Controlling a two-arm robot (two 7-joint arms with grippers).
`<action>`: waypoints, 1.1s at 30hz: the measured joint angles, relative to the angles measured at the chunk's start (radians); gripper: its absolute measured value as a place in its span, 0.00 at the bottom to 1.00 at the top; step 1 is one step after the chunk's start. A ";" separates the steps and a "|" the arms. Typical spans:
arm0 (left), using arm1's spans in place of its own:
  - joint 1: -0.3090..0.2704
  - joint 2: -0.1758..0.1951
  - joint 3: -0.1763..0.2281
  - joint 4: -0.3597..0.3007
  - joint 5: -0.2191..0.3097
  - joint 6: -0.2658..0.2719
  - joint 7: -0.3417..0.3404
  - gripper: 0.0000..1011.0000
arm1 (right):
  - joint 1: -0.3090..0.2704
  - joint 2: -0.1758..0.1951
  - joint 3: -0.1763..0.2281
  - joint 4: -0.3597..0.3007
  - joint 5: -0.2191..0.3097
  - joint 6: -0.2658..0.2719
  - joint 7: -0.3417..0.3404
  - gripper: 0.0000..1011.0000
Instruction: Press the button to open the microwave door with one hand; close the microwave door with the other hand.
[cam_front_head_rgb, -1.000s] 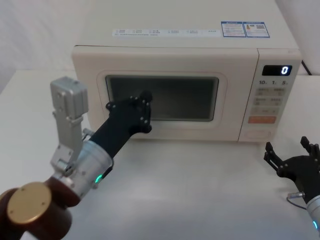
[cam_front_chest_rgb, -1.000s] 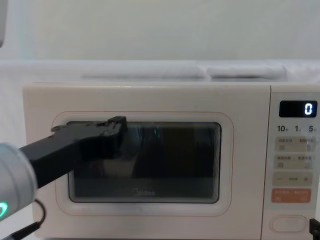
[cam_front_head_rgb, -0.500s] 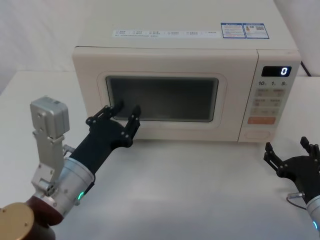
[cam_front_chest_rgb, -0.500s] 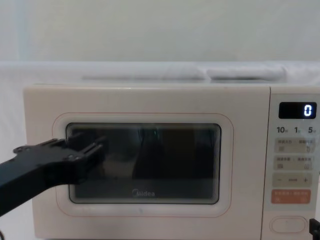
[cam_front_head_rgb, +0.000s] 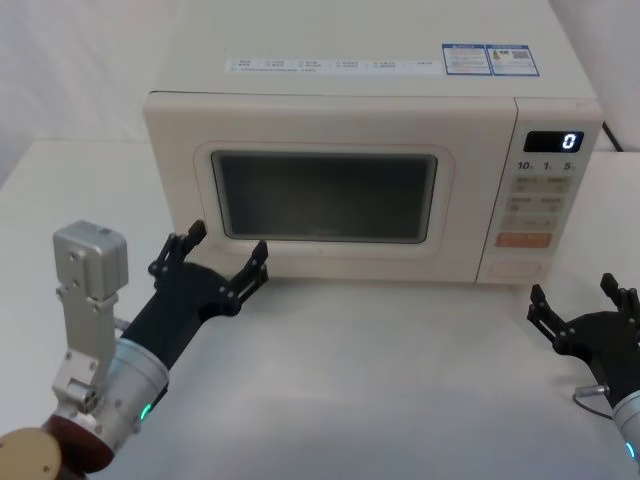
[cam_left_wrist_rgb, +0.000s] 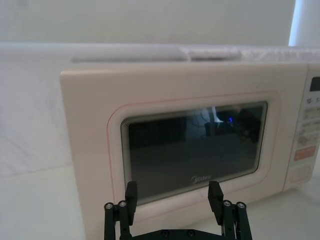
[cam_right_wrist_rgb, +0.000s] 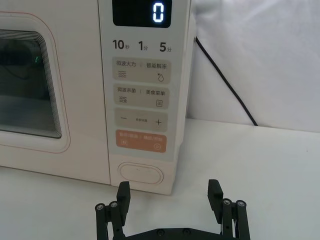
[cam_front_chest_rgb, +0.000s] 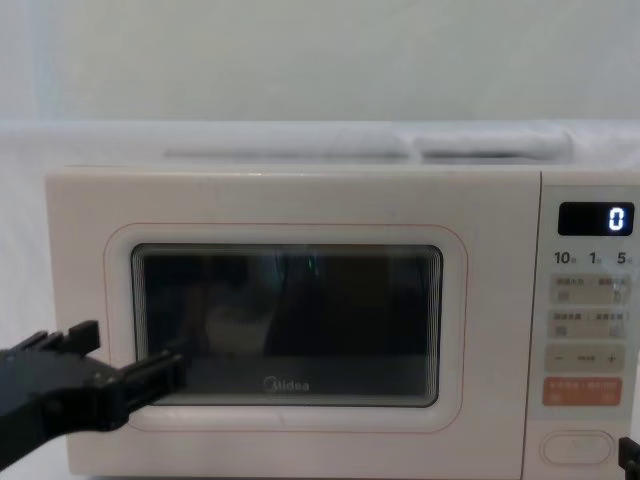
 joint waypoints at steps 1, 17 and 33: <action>0.001 -0.002 -0.002 0.003 0.001 0.000 0.000 0.92 | 0.000 0.000 0.000 0.000 0.000 0.000 0.000 0.99; 0.027 -0.031 -0.024 0.032 0.022 0.001 0.007 0.99 | 0.000 0.000 0.000 0.000 0.000 0.000 0.000 0.99; 0.037 -0.042 -0.032 0.039 0.043 0.020 0.016 0.99 | 0.000 0.000 0.000 0.000 0.000 0.000 0.000 0.99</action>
